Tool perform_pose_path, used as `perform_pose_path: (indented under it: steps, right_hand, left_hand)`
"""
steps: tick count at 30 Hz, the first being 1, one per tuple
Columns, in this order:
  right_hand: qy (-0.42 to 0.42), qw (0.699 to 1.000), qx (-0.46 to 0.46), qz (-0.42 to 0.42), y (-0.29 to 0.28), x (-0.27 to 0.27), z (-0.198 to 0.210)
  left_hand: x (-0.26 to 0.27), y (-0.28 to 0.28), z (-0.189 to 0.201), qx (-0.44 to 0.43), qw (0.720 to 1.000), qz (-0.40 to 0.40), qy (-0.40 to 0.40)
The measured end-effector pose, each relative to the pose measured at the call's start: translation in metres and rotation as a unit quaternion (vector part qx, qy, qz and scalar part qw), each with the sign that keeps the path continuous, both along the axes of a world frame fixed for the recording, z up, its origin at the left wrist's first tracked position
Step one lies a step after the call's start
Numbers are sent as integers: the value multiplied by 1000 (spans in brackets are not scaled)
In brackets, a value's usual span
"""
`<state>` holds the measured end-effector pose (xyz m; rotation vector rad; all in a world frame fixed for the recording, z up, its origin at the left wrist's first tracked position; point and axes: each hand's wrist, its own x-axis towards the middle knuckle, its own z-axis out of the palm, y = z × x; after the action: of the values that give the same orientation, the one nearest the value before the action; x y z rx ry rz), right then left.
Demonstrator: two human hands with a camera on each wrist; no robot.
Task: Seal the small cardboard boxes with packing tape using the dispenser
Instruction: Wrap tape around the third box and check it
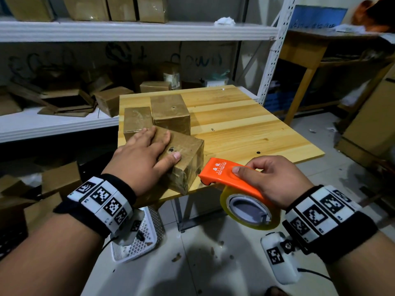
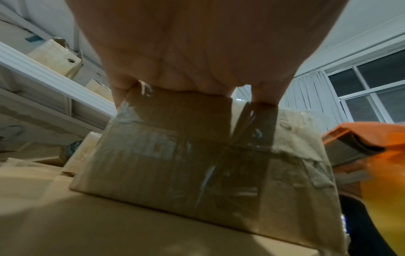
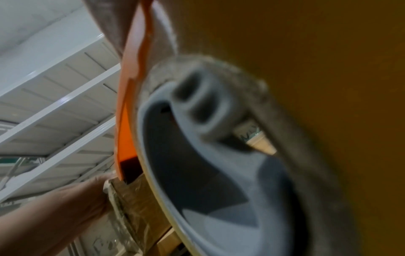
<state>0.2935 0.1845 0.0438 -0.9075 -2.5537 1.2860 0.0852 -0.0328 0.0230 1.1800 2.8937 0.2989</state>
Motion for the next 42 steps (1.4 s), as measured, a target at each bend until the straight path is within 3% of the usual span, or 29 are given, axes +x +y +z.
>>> perform_pose_path:
  steps: [8, 17, 22, 28, 31, 34, 42]
  right_hand:
    - [-74, 988, 133, 8, -16, -16, 7]
    - [-123, 970, 210, 30, -21, -27, 28]
    - [-189, 942, 271, 61, -35, -26, 19]
    - [-39, 986, 162, -3, -24, -9, 45]
    - [29, 976, 196, -93, -13, -7, 45]
    - [5, 958, 253, -135, 0, -17, 33]
    - [-48, 924, 373, -67, 11, -50, -7]
  left_hand:
    - [-1, 1, 0, 6, 1000, -3, -3]
    - [1, 3, 0, 11, 1000, 6, -6]
    - [2, 3, 3, 8, 1000, 7, -14]
    - [1, 3, 2, 8, 1000, 5, -13]
    - [1, 3, 2, 4, 1000, 4, -11]
    - [1, 3, 2, -3, 1000, 5, -9]
    - [8, 5, 3, -5, 1000, 25, -10]
